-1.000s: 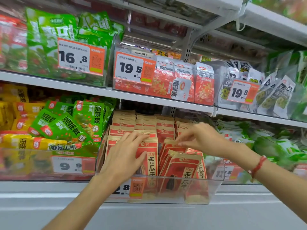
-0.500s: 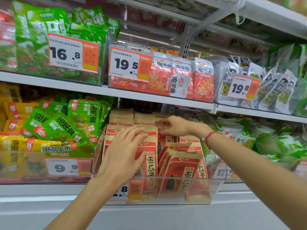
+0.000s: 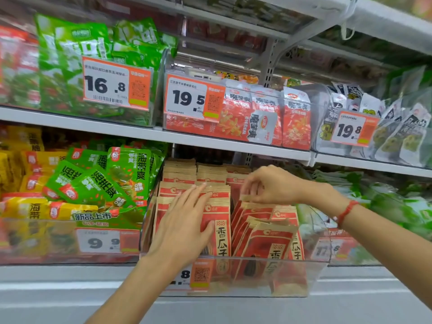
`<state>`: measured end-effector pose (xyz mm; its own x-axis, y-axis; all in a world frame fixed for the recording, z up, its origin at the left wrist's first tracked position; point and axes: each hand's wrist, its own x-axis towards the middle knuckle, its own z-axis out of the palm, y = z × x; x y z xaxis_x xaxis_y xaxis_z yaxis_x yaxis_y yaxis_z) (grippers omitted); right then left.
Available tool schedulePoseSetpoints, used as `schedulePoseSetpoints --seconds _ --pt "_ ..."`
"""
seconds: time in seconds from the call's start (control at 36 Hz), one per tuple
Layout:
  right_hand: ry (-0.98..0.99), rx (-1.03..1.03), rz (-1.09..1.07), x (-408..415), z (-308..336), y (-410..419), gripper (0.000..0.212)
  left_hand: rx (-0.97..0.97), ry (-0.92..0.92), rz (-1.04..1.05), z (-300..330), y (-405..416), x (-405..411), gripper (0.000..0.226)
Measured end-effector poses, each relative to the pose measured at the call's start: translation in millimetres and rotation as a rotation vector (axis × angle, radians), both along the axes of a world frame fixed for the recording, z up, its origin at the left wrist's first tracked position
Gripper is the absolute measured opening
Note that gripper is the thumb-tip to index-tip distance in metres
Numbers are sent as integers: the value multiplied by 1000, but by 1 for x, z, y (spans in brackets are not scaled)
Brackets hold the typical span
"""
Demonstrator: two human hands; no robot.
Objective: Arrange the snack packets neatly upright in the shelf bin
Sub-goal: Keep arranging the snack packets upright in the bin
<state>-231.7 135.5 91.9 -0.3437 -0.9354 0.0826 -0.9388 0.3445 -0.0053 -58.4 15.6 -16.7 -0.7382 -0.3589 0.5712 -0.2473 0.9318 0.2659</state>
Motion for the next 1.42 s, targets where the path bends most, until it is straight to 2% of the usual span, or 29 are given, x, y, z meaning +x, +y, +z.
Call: schedulePoseSetpoints --seconds 0.08,0.22,0.36,0.44,0.53,0.61,0.69,0.78,0.86,0.92,1.03,1.08,1.14,1.22,1.28,1.36,1.42 --pt "-22 57 -11 9 -7 18 11 3 -12 2 0 0 0 64" --pt "-50 -97 -33 12 -26 29 11 -19 -27 4 0 3 0 60" --pt "61 -193 -66 15 -12 27 15 -63 -53 41 11 9 7 60" --pt "130 -314 -58 23 -3 34 18 -61 -67 55 20 12 14 61" --pt "188 -433 40 31 -2 48 19 -77 -79 64 32 18 24 59" --pt "301 -657 133 39 -2 63 17 -46 -34 37 48 29 35 55" --pt "346 -911 190 53 5 76 17 35 23 -17 65 45 44 57" --pt "335 -1079 222 72 9 85 18 169 104 -110 78 64 52 68" --pt "239 -1187 260 97 6 92 20 282 212 -208 78 77 62 67" --pt "158 -1228 287 114 0 96 20 336 304 -249 71 82 70 52" --pt "-20 -1290 295 136 -20 98 19 291 418 -200 53 83 86 36" --pt "-105 -1274 266 142 -31 98 25 305 446 -181 42 83 92 36" --pt "-193 -1225 200 147 -42 96 39 387 474 -162 31 85 95 34" --pt "-407 -1138 66 151 -58 92 59 538 471 -153 15 87 96 36" --pt "-583 -1044 -35 151 -65 89 63 628 458 -165 7 90 96 33" --pt "-954 -891 -72 150 -69 86 45 763 427 -224 2 93 97 34" --pt "-1069 -874 -35 149 -72 84 28 843 390 -262 -1 93 97 36"
